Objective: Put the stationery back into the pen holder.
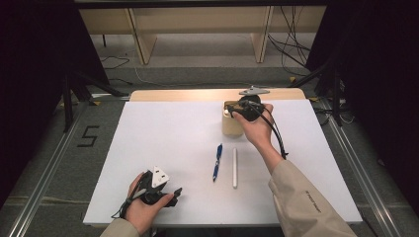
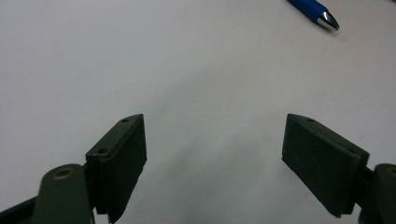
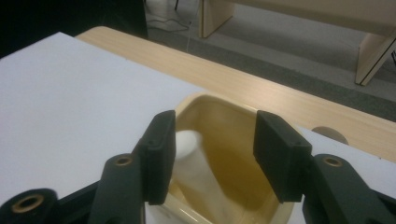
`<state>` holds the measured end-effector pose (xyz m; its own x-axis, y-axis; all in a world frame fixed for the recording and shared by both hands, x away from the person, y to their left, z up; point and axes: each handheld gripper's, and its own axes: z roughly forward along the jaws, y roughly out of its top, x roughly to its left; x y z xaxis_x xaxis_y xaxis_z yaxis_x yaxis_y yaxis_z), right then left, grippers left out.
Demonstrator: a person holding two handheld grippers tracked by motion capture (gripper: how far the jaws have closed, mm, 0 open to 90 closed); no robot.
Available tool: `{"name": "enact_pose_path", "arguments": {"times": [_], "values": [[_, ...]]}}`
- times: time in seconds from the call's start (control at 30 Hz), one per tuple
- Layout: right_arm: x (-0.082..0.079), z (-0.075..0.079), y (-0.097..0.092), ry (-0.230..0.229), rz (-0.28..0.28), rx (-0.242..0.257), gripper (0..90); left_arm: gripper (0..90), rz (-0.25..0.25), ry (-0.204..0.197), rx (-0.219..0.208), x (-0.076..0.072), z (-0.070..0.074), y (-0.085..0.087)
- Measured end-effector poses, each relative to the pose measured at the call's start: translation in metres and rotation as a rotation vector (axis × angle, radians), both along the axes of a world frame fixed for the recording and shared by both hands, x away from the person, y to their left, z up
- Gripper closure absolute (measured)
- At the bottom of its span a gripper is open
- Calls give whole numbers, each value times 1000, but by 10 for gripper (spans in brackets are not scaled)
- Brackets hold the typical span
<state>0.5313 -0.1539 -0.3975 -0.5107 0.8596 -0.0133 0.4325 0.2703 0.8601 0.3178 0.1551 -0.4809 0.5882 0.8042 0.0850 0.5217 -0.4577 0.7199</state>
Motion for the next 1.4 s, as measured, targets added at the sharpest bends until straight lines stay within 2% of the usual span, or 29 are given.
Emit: {"name": "enact_pose_path", "arguments": {"times": [0.17,0.27,0.47,0.53,0.63,0.83,1.03,1.1,1.17,1.23,1.33,1.4], "values": [[-10,14,-8,-7,-8,41,442,219,0,2,-1,0,0,0],[-18,20,-14,26,-12,37,425,219,2,5,-3,0,-1,-1],[-36,22,-24,137,-10,37,414,218,-1,6,-1,-1,0,-1],[-42,23,-28,153,-15,47,393,219,-1,8,-2,-1,0,-1],[-49,23,-31,182,-11,26,397,219,-1,8,-4,-1,-1,-2],[-62,17,-40,279,-2,30,515,219,3,4,-7,-1,-1,-2],[-77,3,-41,387,-12,-34,630,219,4,3,-6,-1,-1,-2],[-80,-2,-40,403,1,-51,692,219,5,2,-5,-1,-1,-3],[-83,-6,-40,421,14,-42,725,219,4,1,-5,-1,-1,-3],[-88,-8,-39,414,11,-70,737,218,5,2,-3,-1,-1,-3],[-94,-9,-42,447,-12,-20,721,219,5,3,-3,-1,-1,-3],[-98,-9,-44,404,-25,-42,716,219,5,1,-4,-1,-1,-3]]}}
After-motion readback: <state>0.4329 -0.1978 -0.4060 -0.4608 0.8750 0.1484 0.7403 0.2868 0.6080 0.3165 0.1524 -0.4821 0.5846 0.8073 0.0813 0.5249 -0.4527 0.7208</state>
